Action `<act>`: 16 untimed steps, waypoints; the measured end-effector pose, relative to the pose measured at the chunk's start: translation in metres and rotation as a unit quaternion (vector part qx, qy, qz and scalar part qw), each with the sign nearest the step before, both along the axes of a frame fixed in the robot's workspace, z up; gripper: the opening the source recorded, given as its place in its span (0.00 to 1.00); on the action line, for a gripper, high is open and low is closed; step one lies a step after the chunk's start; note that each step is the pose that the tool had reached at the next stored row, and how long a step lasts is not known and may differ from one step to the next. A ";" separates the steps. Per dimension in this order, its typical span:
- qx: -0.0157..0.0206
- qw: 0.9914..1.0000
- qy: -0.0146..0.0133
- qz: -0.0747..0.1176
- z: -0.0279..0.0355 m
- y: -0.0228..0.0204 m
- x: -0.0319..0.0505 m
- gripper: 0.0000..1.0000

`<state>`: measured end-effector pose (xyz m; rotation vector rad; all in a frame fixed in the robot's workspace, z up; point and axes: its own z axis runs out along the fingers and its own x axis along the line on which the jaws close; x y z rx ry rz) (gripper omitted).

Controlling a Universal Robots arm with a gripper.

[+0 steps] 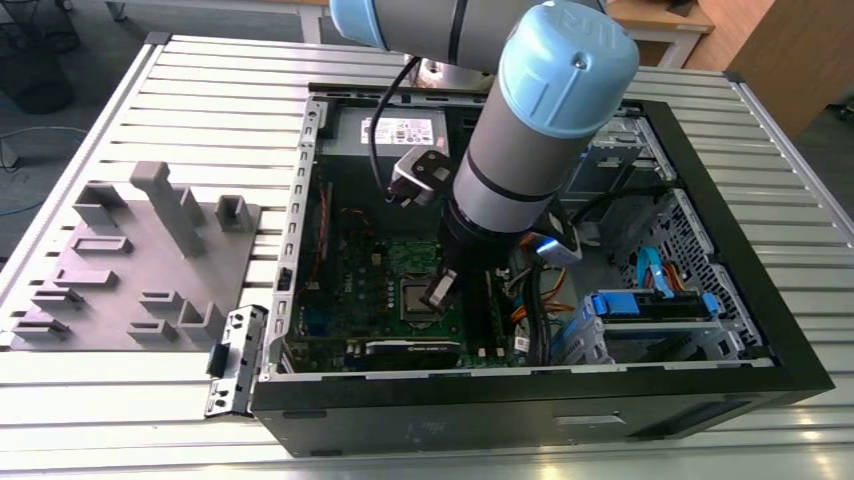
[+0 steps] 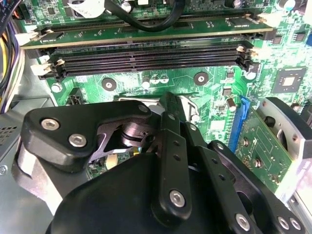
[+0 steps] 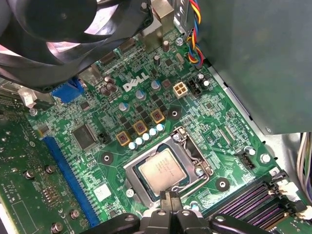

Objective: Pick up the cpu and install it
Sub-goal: 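Install the first cpu locking lever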

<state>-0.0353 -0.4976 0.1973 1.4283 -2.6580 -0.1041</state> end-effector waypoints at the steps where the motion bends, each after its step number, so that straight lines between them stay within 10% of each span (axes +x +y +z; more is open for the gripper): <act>1: 0.000 1.000 0.000 0.000 -0.0003 0.0000 0.0000 0.11; 16: 0.000 1.000 -0.003 0.000 -0.0020 0.0000 -0.0012 0.11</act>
